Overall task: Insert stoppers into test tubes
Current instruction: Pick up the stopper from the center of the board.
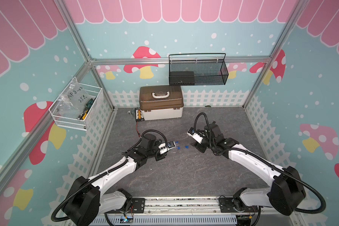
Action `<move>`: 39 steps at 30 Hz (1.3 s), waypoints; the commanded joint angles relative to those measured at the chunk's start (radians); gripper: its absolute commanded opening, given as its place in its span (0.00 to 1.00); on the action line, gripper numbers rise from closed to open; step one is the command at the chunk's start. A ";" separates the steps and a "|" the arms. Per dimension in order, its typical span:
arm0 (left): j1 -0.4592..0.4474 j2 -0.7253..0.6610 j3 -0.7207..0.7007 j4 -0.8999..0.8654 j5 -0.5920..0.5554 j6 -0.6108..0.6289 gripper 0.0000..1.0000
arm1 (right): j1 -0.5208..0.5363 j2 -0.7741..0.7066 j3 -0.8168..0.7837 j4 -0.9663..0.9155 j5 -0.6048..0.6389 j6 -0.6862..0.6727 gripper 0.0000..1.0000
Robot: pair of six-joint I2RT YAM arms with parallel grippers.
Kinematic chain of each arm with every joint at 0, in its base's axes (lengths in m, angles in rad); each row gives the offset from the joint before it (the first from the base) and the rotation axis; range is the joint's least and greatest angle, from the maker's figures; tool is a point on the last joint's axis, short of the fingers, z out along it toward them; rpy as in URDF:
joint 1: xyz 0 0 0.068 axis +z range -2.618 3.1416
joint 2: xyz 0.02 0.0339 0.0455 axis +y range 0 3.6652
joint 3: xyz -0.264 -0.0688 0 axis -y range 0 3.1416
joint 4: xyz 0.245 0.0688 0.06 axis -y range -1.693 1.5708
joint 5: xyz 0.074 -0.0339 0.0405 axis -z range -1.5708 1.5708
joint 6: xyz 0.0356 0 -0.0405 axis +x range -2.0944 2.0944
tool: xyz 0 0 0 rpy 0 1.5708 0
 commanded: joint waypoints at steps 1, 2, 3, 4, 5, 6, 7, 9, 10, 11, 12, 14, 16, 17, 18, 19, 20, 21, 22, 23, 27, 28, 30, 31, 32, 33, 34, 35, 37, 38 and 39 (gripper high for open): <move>0.017 0.001 0.020 0.007 -0.007 -0.024 0.00 | -0.015 0.124 0.073 -0.034 -0.027 -0.338 0.51; 0.019 -0.001 0.019 0.008 -0.004 -0.026 0.00 | -0.021 0.167 0.098 -0.054 -0.036 -0.365 0.51; 0.022 -0.003 0.016 0.013 -0.004 -0.029 0.00 | -0.023 0.200 0.118 -0.070 -0.045 -0.388 0.50; 0.023 -0.006 0.014 0.016 -0.003 -0.029 0.00 | -0.026 0.224 0.132 -0.080 -0.052 -0.402 0.50; 0.023 -0.006 0.011 0.021 -0.001 -0.029 0.00 | -0.029 0.250 0.149 -0.089 -0.064 -0.416 0.50; 0.024 -0.006 0.011 0.022 0.001 -0.029 0.00 | -0.033 0.272 0.166 -0.093 -0.077 -0.422 0.50; 0.024 -0.006 0.011 0.024 0.002 -0.029 0.00 | -0.035 0.293 0.180 -0.099 -0.091 -0.421 0.50; 0.027 -0.005 0.013 0.024 0.004 -0.029 0.00 | -0.039 0.343 0.221 -0.131 -0.126 -0.417 0.48; 0.027 -0.005 0.013 0.024 0.002 -0.030 0.00 | -0.040 0.365 0.238 -0.149 -0.137 -0.417 0.47; 0.028 -0.003 0.013 0.024 -0.006 -0.028 0.00 | -0.039 0.384 0.253 -0.163 -0.142 -0.417 0.46; 0.029 -0.001 0.014 0.021 -0.015 -0.026 0.00 | -0.040 0.398 0.258 -0.166 -0.144 -0.416 0.45; 0.029 0.001 0.016 0.013 -0.025 -0.024 0.00 | -0.041 0.418 0.263 -0.164 -0.152 -0.414 0.45; 0.029 0.001 0.017 0.015 -0.022 -0.023 0.00 | -0.041 0.437 0.271 -0.167 -0.158 -0.412 0.44; 0.029 0.003 0.017 0.017 -0.020 -0.023 0.00 | -0.041 0.447 0.276 -0.173 -0.161 -0.412 0.43; 0.029 0.004 0.018 0.017 -0.019 -0.023 0.00 | -0.041 0.457 0.282 -0.177 -0.159 -0.413 0.43; 0.029 0.006 0.019 0.015 -0.020 -0.023 0.00 | -0.043 0.467 0.288 -0.183 -0.156 -0.410 0.42; 0.029 0.007 0.020 0.014 -0.019 -0.023 0.00 | -0.044 0.475 0.296 -0.187 -0.149 -0.404 0.40; 0.028 0.007 0.020 0.014 -0.023 -0.023 0.00 | -0.046 0.475 0.304 -0.195 -0.146 -0.397 0.40; 0.029 0.007 0.020 0.013 -0.029 -0.022 0.00 | -0.046 0.509 0.310 -0.202 -0.147 -0.393 0.39; 0.029 0.007 0.020 0.008 -0.033 -0.018 0.00 | -0.046 0.521 0.315 -0.208 -0.148 -0.390 0.38; 0.029 0.006 0.019 0.009 -0.037 -0.014 0.00 | -0.047 0.549 0.338 -0.225 -0.141 -0.392 0.37; 0.029 0.006 0.020 0.008 -0.038 -0.013 0.00 | -0.048 0.554 0.343 -0.226 -0.140 -0.393 0.37; 0.030 0.009 0.020 0.006 -0.038 -0.012 0.00 | -0.048 0.564 0.356 -0.239 -0.140 -0.395 0.36; 0.029 0.009 0.020 0.005 -0.038 -0.011 0.00 | -0.048 0.570 0.365 -0.251 -0.140 -0.398 0.35; 0.029 0.007 0.020 0.004 -0.039 -0.010 0.00 | -0.047 0.578 0.373 -0.264 -0.137 -0.400 0.34; 0.029 0.007 0.020 0.004 -0.038 -0.008 0.00 | -0.047 0.584 0.378 -0.271 -0.136 -0.402 0.33; 0.029 0.007 0.020 0.002 -0.041 -0.008 0.00 | -0.047 0.588 0.381 -0.277 -0.134 -0.403 0.32; 0.029 0.007 0.019 0.004 -0.042 -0.007 0.00 | -0.047 0.591 0.381 -0.282 -0.135 -0.404 0.31; 0.029 0.007 0.019 0.004 -0.040 -0.006 0.00 | -0.048 0.592 0.382 -0.284 -0.131 -0.405 0.29; 0.029 0.007 0.020 0.003 -0.041 -0.006 0.00 | -0.047 0.593 0.381 -0.289 -0.129 -0.406 0.28; 0.029 0.007 0.020 0.003 -0.041 -0.006 0.00 | -0.048 0.592 0.381 -0.290 -0.127 -0.406 0.27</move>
